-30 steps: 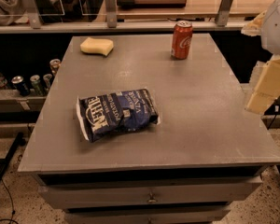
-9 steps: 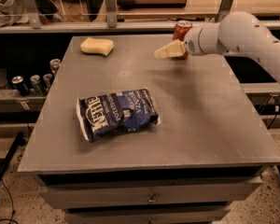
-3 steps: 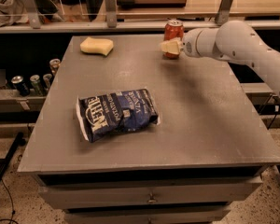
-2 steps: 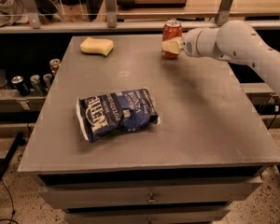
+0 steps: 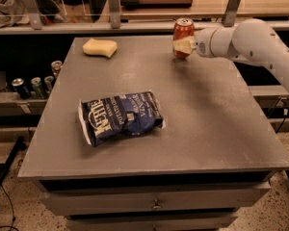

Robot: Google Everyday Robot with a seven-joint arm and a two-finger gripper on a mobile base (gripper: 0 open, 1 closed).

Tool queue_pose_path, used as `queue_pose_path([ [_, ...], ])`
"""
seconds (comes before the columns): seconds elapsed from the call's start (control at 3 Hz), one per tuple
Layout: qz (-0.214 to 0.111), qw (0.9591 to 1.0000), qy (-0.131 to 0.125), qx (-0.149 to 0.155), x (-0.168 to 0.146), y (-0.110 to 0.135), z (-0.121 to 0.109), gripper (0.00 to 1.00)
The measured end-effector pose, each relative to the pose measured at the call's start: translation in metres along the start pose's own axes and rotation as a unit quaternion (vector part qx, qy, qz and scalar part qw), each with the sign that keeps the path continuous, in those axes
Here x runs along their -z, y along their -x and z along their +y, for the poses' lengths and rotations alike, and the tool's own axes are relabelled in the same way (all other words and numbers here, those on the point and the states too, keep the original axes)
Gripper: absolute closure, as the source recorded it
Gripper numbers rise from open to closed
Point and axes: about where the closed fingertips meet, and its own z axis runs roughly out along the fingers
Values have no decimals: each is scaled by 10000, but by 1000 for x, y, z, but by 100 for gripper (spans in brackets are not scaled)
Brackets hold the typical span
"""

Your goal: Knock coke can over

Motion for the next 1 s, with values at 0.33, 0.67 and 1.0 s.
queue_pose_path([
  [0.33, -112, 9997, -8, 197, 15, 11, -10, 100],
  [0.67, -209, 9988, 45, 439, 28, 23, -16, 100],
  [1.0, -157, 9948, 206, 985, 41, 34, -25, 100],
])
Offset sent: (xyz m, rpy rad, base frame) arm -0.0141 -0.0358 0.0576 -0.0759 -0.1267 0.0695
